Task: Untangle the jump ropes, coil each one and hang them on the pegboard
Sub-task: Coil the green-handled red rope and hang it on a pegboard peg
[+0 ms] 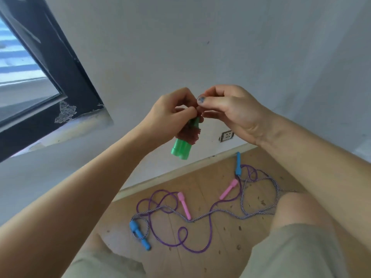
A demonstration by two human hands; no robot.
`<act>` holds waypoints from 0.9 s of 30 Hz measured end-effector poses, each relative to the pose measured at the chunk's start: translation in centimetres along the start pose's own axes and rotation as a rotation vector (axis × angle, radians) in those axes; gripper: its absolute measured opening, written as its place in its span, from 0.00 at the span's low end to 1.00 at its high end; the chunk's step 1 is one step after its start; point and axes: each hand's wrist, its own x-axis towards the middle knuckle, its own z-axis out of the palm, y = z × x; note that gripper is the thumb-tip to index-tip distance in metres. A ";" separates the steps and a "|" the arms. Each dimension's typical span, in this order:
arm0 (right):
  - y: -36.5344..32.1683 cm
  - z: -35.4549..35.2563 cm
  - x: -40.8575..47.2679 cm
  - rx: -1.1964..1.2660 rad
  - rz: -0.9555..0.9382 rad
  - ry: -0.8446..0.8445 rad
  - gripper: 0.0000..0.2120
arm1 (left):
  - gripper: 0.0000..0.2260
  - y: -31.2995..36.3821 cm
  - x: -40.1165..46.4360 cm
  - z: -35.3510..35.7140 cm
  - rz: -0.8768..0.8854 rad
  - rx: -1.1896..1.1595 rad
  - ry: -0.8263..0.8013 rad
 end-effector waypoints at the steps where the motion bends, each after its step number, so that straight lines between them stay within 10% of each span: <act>1: -0.8 -0.5 0.5 0.015 -0.022 0.025 0.01 | 0.04 1.0 0.8 -0.3 -0.004 -0.027 -0.009; 27: -53.2 -12.4 1.8 -0.057 -0.137 0.271 0.03 | 0.03 53.2 12.1 -11.9 0.142 0.196 -0.010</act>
